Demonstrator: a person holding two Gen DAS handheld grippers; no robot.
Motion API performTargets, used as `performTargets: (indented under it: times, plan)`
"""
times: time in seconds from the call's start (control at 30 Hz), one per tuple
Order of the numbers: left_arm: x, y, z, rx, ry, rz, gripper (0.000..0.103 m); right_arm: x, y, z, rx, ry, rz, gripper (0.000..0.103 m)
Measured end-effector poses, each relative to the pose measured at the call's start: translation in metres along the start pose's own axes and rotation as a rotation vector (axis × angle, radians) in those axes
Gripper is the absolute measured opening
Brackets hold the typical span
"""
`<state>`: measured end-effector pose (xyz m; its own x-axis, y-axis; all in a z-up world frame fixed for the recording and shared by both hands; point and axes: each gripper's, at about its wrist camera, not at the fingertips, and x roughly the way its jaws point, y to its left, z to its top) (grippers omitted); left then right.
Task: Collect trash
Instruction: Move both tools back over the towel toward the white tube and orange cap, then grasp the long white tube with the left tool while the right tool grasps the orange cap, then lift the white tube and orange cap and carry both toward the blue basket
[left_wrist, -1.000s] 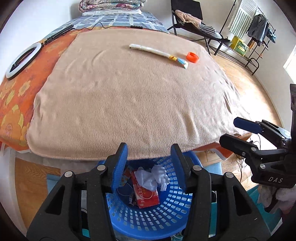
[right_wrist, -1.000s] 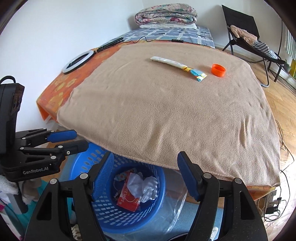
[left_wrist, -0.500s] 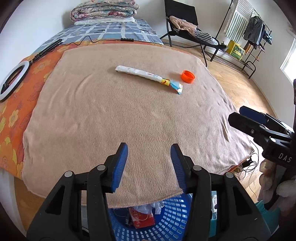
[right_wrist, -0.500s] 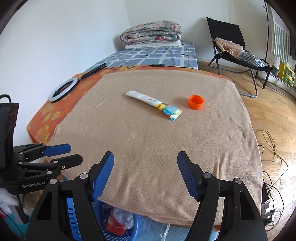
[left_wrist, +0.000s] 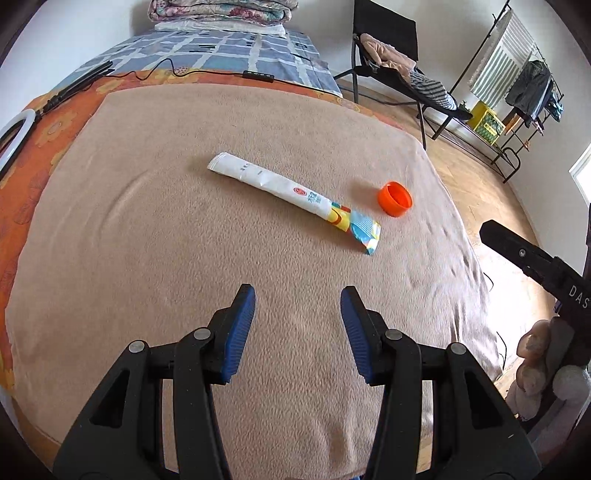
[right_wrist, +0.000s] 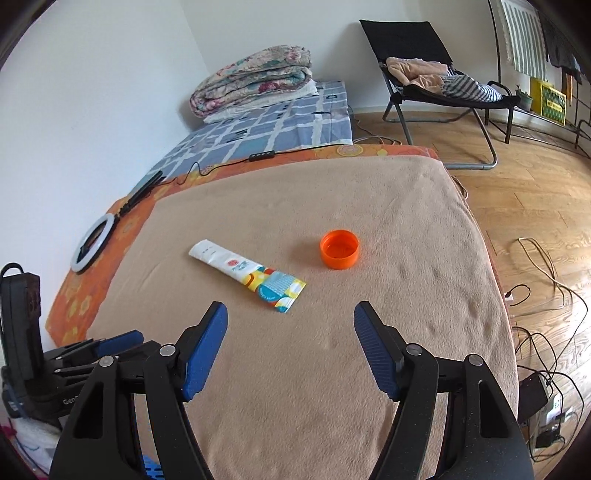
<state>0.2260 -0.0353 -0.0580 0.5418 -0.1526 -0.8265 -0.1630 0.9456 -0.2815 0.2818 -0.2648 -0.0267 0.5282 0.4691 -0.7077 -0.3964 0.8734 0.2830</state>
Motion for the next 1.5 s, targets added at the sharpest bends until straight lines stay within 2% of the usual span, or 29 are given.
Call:
performTargets:
  times: [0.17, 0.43, 0.67, 0.8, 0.9, 0.97, 1.03, 1.27, 1.4, 1.43, 1.5]
  plan:
    - [0.031, 0.008, 0.026, -0.082, 0.020, -0.022, 0.049, 0.027, -0.019, 0.012, 0.052, 0.003, 0.009, 0.071]
    - [0.077, 0.024, 0.062, -0.219, 0.023, -0.030, 0.049, 0.071, -0.032, 0.021, 0.041, 0.035, -0.024, 0.071]
    - [0.104, 0.038, 0.078, -0.309, 0.017, -0.033, 0.049, 0.097, -0.031, 0.025, 0.016, 0.051, -0.043, 0.071]
    - [0.110, 0.035, 0.087, -0.293, 0.002, -0.016, 0.048, 0.107, -0.028, 0.028, -0.010, 0.056, -0.071, 0.071]
    - [0.114, 0.033, 0.092, -0.279, -0.003, 0.013, 0.028, 0.114, -0.028, 0.029, -0.022, 0.063, -0.099, 0.071]
    - [0.116, 0.032, 0.095, -0.270, -0.011, 0.019, 0.023, 0.118, -0.029, 0.029, -0.016, 0.068, -0.105, 0.070]
    - [0.116, 0.031, 0.096, -0.251, -0.021, 0.029, 0.013, 0.122, -0.030, 0.029, -0.014, 0.074, -0.110, 0.070]
    - [0.104, 0.023, 0.101, -0.201, -0.051, 0.022, 0.007, 0.132, -0.026, 0.028, -0.029, 0.086, -0.127, 0.070]
    - [0.094, 0.021, 0.102, -0.179, -0.067, 0.021, 0.006, 0.137, -0.028, 0.028, -0.023, 0.102, -0.138, 0.055]
    - [0.091, 0.021, 0.102, -0.175, -0.070, 0.021, 0.006, 0.138, -0.030, 0.028, -0.014, 0.107, -0.136, 0.047]
    - [0.086, 0.022, 0.101, -0.167, -0.077, 0.022, 0.006, 0.139, -0.032, 0.028, -0.002, 0.111, -0.135, 0.045]
